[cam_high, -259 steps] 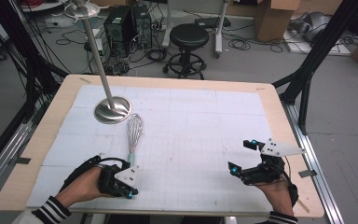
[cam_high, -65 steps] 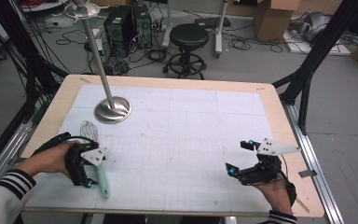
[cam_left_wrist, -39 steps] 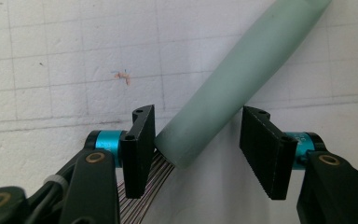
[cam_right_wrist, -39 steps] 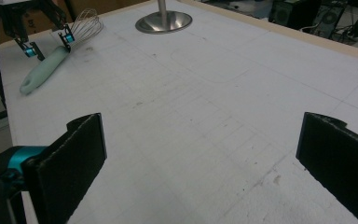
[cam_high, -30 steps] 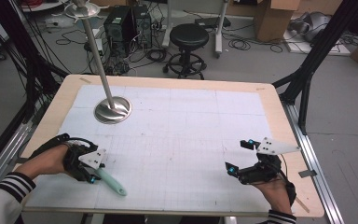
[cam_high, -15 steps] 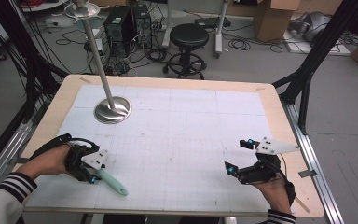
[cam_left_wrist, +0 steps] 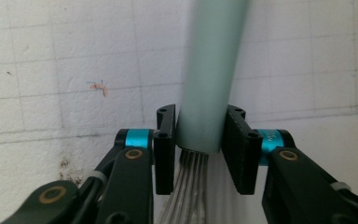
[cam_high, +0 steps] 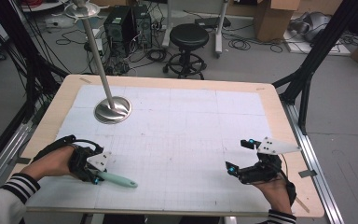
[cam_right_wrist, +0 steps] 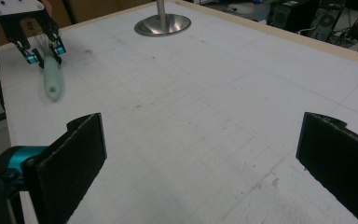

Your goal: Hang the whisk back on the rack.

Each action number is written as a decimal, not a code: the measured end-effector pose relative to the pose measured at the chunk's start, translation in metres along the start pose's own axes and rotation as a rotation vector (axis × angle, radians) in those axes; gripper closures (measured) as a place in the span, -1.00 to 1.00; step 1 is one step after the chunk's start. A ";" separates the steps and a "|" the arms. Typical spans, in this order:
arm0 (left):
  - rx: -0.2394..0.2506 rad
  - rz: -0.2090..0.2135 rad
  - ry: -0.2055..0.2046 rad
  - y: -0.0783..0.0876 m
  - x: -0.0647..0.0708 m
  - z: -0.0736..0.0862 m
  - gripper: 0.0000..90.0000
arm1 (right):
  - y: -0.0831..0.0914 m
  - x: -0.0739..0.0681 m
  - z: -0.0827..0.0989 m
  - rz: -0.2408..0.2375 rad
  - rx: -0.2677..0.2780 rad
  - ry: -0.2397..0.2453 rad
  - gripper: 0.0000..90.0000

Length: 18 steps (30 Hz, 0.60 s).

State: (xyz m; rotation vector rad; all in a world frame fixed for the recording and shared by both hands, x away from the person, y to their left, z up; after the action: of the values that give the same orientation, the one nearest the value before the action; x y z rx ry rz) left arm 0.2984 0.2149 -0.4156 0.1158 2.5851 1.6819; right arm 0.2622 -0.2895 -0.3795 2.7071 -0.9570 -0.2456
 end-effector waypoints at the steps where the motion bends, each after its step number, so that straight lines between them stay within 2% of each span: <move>1: -0.001 -0.003 -0.003 0.000 0.000 0.000 0.54 | 0.000 0.000 0.000 0.000 0.000 -0.001 -0.99; 2: -0.003 0.000 0.016 0.000 0.000 0.000 0.54 | 0.000 0.000 0.000 0.000 0.000 -0.001 -0.99; 8: 0.017 -0.010 0.069 0.004 -0.002 -0.002 0.54 | 0.001 0.000 0.000 0.000 0.000 0.001 -0.99; 15: 0.090 -0.075 0.152 0.022 -0.003 -0.005 0.54 | 0.001 0.001 0.000 0.001 0.002 0.000 -0.99; 18: 0.137 -0.098 0.183 0.032 -0.002 -0.006 0.54 | 0.001 0.001 0.000 0.002 0.002 0.001 -0.99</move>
State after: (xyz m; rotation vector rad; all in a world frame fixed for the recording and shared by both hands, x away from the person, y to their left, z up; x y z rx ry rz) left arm 0.3012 0.2221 -0.3841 -0.1646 2.7845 1.5494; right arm 0.2622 -0.2907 -0.3792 2.7079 -0.9602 -0.2436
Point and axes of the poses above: each handheld gripper's, and its own axes: y roughly backward along the jaws, z roughly out of its underside, x roughly to its right, the point moved 1 cm from there along -y, roughly forward along the jaws, and after that the axes turned 7 degrees about x, right-handed, at the moved point
